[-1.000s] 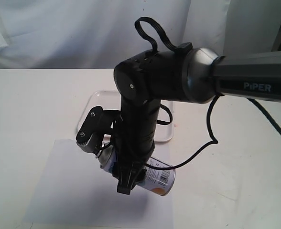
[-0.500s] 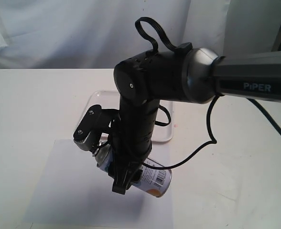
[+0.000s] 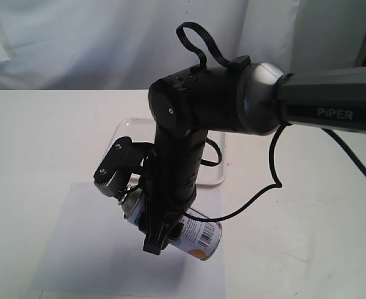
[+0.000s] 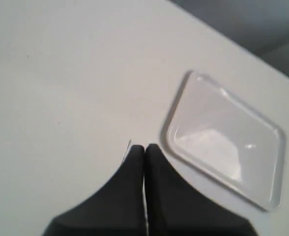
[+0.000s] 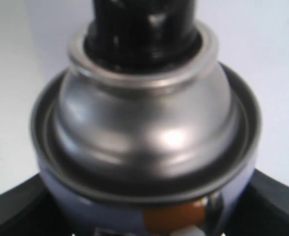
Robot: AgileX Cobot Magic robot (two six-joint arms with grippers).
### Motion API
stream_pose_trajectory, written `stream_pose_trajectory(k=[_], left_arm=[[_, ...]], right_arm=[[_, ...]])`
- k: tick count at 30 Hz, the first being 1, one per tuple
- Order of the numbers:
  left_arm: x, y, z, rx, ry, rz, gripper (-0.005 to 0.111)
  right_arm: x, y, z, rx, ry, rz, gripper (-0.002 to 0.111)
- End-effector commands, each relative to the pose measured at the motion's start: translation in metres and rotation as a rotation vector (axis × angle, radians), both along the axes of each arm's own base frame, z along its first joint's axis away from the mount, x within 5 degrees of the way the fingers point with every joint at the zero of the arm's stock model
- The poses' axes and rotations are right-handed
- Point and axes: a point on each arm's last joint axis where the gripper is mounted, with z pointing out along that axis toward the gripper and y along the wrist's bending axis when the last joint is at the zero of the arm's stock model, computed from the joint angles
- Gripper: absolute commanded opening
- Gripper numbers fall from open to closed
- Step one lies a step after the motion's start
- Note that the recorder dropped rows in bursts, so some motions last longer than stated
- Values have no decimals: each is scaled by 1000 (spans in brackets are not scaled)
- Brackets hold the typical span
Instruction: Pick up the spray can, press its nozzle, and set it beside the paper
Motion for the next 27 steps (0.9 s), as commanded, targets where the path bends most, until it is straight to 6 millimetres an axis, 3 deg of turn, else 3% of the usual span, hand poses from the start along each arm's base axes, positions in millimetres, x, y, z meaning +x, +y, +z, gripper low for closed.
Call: stream_pose_trajectory(k=[1,8,13,22,27], left_arm=[[33,-5,-20,-4,209,-86,0],[70,-20,-61,-78,415,-353,0],[81,-25,-81,-112,507,-470,0],[79,-46,-77,-317,469,-748,0],[84,-49,-74,-341,387,-753,0]], right_arm=[[2,1,7,33,-14,-7,0],[2,1,7,33,-13,-9,0],[2,1,7,33,-14,-5,0],[2,1,7,31,-15,13,0],[2,1,7,31,-15,13,0]])
